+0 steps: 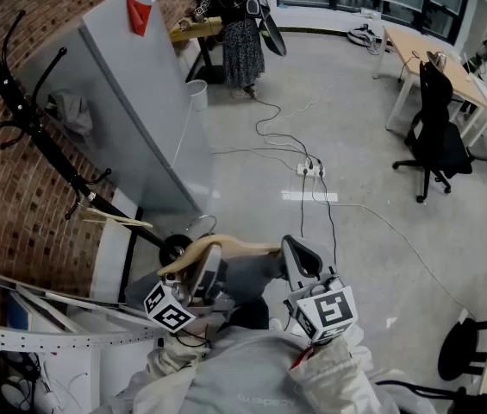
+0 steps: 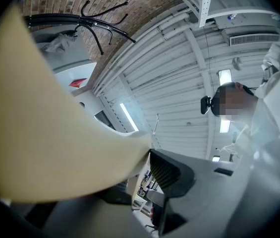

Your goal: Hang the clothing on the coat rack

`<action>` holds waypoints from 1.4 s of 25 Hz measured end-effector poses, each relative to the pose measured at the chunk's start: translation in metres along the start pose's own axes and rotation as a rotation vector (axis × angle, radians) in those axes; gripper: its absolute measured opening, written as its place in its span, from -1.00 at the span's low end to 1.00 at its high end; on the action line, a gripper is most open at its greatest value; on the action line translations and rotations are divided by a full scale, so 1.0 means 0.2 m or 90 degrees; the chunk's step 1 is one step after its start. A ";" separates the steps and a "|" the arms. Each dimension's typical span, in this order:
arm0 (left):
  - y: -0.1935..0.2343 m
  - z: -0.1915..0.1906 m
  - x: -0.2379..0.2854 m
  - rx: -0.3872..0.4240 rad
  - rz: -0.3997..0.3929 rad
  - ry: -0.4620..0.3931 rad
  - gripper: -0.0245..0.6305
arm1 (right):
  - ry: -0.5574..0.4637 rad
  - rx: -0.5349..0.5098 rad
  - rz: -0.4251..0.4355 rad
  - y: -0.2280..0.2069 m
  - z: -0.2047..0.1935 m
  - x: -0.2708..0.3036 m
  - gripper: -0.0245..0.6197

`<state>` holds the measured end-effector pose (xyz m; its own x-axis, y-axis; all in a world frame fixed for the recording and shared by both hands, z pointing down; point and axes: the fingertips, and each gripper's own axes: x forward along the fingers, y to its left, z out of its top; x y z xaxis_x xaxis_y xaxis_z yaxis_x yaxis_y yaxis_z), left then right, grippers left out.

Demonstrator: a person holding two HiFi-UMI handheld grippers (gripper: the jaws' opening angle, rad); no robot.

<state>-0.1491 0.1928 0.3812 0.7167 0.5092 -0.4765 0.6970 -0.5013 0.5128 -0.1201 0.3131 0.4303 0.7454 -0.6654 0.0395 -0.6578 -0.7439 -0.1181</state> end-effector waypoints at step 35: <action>0.93 0.76 0.13 0.067 0.063 -0.110 -0.61 | 0.013 -0.045 0.162 0.21 0.13 1.41 -0.85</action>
<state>0.0019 0.0062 0.3563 0.7689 0.3304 -0.5474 0.6146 -0.6179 0.4904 0.0659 0.0960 0.4106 0.5526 -0.8326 0.0378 -0.8306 -0.5539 -0.0574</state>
